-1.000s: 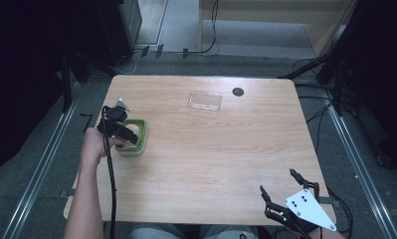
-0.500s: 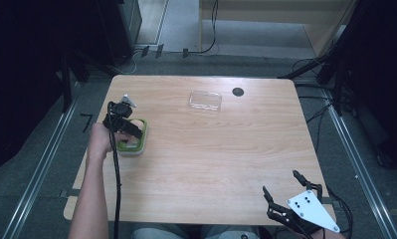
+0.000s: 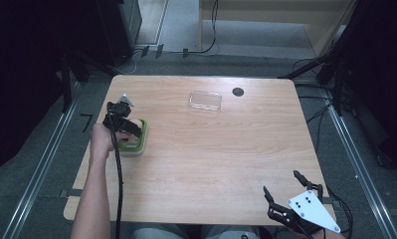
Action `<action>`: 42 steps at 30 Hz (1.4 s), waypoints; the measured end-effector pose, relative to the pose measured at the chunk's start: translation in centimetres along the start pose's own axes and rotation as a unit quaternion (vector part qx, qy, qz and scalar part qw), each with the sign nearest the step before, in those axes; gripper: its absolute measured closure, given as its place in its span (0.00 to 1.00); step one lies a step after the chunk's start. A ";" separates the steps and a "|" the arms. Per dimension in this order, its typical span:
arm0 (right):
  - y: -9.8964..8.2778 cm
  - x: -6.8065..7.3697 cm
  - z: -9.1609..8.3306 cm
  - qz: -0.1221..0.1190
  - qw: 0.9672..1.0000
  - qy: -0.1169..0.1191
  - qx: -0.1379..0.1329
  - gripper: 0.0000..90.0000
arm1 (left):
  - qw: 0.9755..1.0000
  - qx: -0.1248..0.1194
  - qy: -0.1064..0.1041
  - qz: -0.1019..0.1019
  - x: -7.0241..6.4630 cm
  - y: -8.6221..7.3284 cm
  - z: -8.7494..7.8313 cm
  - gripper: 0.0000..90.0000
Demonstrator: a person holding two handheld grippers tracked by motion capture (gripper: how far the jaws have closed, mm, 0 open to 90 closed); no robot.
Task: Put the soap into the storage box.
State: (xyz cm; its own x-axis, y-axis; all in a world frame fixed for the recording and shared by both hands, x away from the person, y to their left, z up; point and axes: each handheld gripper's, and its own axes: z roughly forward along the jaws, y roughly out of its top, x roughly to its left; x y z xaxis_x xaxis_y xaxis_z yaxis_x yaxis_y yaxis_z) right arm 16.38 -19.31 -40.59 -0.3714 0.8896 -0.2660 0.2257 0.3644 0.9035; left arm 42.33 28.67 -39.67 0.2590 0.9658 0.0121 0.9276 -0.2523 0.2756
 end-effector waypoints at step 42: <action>0.0 0.0 0.0 0.000 1.000 0.000 -0.002 0.15 | 0.999 0.007 0.020 -0.026 0.6 -0.1 3.5 0.37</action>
State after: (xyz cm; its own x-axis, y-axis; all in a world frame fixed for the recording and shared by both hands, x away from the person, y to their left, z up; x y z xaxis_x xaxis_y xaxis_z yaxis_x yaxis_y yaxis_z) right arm 16.39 -19.31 -40.58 -0.3714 0.8896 -0.2658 0.2230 0.3634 0.9046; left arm 43.31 29.05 -43.05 0.2001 0.9791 0.0360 0.9432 -0.2025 0.2635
